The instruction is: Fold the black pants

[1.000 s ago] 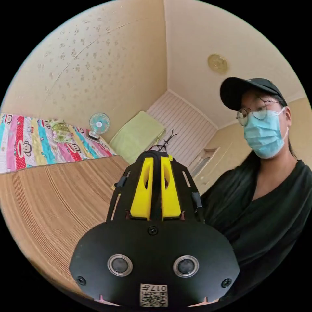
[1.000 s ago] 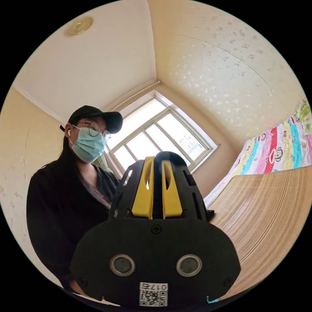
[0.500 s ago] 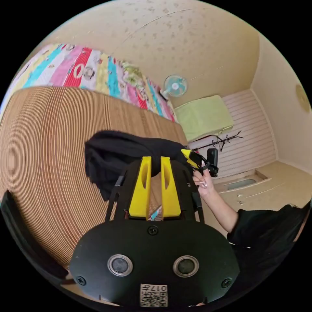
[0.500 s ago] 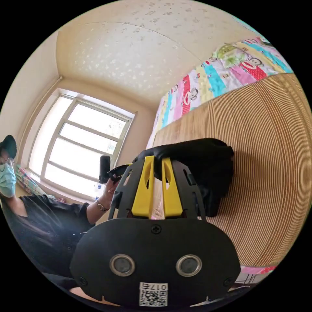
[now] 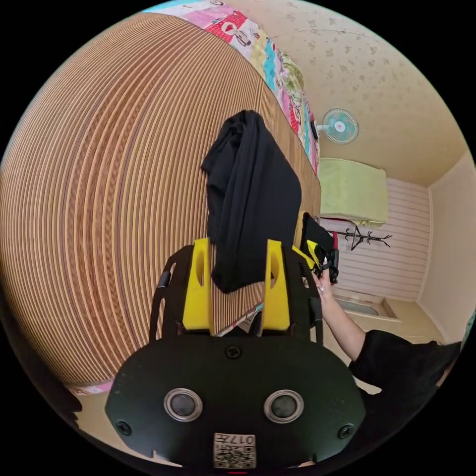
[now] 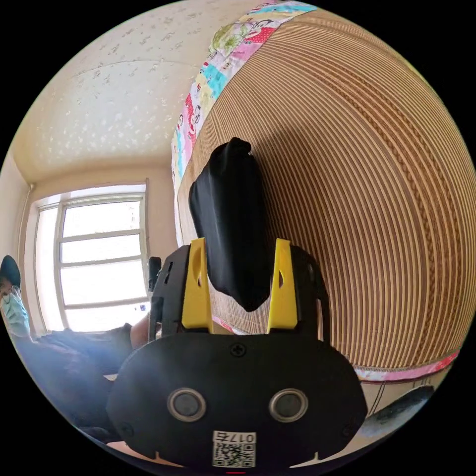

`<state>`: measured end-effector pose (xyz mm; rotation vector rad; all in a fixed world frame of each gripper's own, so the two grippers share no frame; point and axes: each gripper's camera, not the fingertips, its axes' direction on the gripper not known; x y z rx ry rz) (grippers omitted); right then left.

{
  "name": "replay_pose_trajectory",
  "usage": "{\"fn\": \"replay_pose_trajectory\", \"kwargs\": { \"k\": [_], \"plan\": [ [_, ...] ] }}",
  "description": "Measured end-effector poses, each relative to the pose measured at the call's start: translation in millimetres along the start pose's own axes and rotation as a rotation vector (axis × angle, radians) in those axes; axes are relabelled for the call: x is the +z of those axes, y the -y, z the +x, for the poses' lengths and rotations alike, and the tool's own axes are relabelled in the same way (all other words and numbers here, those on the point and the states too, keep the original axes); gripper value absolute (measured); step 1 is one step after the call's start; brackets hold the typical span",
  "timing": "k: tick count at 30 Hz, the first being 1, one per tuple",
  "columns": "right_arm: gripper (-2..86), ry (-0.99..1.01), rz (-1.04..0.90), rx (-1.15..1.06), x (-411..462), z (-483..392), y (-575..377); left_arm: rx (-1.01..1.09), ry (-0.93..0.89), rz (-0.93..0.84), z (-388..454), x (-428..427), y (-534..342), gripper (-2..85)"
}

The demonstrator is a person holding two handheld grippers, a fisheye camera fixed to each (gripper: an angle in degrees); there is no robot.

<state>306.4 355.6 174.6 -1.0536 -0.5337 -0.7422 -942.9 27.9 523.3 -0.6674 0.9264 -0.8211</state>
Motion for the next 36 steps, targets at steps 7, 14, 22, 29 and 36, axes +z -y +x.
{"fn": "replay_pose_trajectory", "kwargs": {
  "k": [7, 14, 22, 29, 36],
  "plan": [
    [19.6, -0.145, -0.168, -0.108, 80.3, -19.6, 38.3, 0.057, 0.052, -0.080, -3.8, 73.1, 76.6, 15.6],
    [11.8, 0.161, -0.338, 0.048, 67.3, 17.7, -41.4, -0.063, -0.035, -0.197, -8.9, 100.9, 0.6, 12.2],
    [8.5, 0.193, -0.303, -0.015, -109.7, 0.3, -114.1, -0.104, -0.203, -0.269, 120.9, 158.4, -117.2, 10.7],
    [8.8, 0.093, -0.009, -0.172, -320.9, -29.5, -98.4, 0.190, -0.345, -0.253, 314.7, 231.5, -59.2, 10.7],
    [11.4, -0.496, 0.057, 0.082, -423.9, 43.0, -58.0, 0.429, -0.066, -0.450, 467.9, 388.8, 42.5, 9.9]
  ]
}}
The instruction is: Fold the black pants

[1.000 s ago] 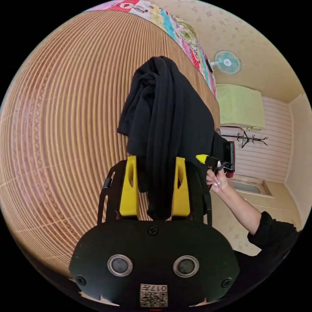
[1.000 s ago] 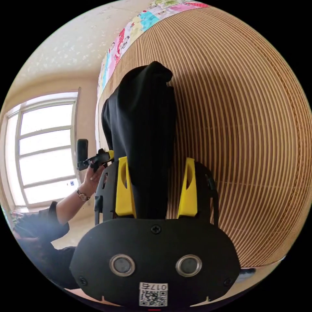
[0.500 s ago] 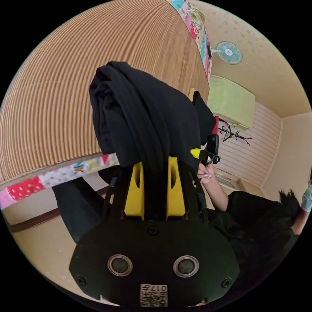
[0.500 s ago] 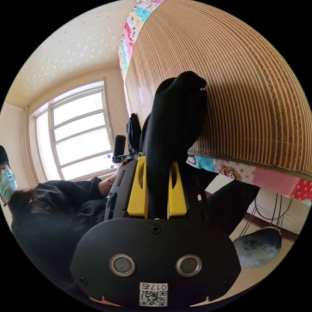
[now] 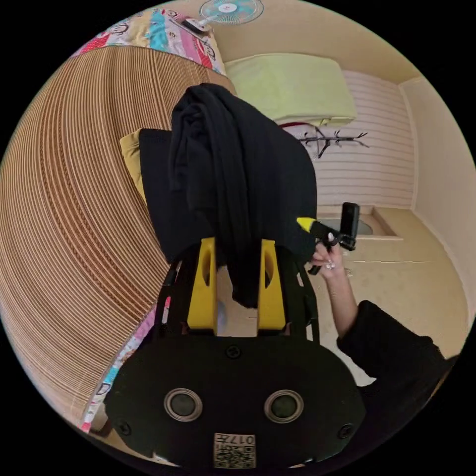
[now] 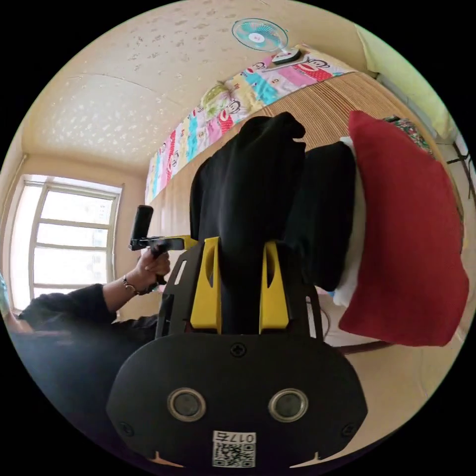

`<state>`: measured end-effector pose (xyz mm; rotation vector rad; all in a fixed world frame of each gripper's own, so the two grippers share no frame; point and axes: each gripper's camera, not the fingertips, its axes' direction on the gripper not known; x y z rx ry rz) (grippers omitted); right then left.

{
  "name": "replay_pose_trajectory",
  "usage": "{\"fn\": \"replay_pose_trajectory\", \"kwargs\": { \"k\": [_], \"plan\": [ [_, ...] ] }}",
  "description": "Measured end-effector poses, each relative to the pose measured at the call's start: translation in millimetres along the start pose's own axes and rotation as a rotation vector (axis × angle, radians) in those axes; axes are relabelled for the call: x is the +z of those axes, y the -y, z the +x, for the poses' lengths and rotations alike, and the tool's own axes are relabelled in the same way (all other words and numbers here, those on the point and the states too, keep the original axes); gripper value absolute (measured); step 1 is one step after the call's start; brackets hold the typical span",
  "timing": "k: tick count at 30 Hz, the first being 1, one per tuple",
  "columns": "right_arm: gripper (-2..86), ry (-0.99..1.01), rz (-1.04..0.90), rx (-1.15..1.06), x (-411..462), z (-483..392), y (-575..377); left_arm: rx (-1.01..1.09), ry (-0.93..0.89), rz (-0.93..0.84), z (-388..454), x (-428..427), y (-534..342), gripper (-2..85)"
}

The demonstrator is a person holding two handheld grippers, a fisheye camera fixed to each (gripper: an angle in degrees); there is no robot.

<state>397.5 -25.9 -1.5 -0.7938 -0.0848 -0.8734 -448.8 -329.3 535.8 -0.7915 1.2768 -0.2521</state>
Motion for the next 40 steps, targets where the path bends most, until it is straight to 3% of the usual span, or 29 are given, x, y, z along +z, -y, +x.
{"fn": "replay_pose_trajectory", "kwargs": {
  "k": [2, 4, 8, 11, 15, 20, 25, 28, 31, 34, 40],
  "plan": [
    [10.8, -0.140, -0.042, 0.119, 4.9, 17.6, -0.6, 0.086, 0.189, -0.127, 14.5, 22.3, 17.0, 9.7],
    [9.3, -0.179, 0.089, 0.124, -6.1, 7.0, -24.2, 0.192, 0.387, -0.198, 31.9, 24.2, 6.4, 9.6],
    [6.1, -0.236, 0.210, 0.103, -0.6, -36.8, -74.5, 0.195, 0.431, -0.138, 23.0, -16.3, -63.1, 5.6],
    [3.1, -0.301, 0.333, -0.001, 7.4, -96.0, -117.4, 0.048, 0.416, -0.052, -5.1, -74.2, -140.0, 2.0],
    [1.0, -0.323, 0.594, -0.170, 1.3, -190.2, -159.9, -0.065, 0.359, 0.277, -20.6, -194.0, -249.7, 0.1],
    [0.5, -0.018, 0.906, -0.418, -37.4, -277.6, -166.9, -0.280, 0.478, 0.723, -26.4, -316.0, -344.9, -0.2],
    [0.4, 0.728, 1.027, -0.542, -39.0, -336.1, -142.6, -0.566, 0.378, 1.105, -88.1, -419.2, -460.7, 2.2],
    [0.3, 1.016, 0.981, -0.613, -2.8, -384.1, -138.6, -0.691, 0.438, 1.157, -120.6, -465.0, -520.7, 6.7],
    [0.3, 1.062, 0.879, -0.641, 30.6, -434.4, -145.8, -0.845, 0.419, 1.088, -166.1, -505.1, -554.0, 9.0],
    [0.3, 0.983, 0.794, -0.633, 46.7, -466.3, -156.7, -0.843, 0.351, 1.059, -205.6, -543.8, -559.6, 10.4],
    [0.2, 0.832, 0.737, -0.541, 40.5, -454.0, -180.5, -0.892, 0.390, 0.988, -275.9, -609.7, -525.3, 13.5]
  ]
}}
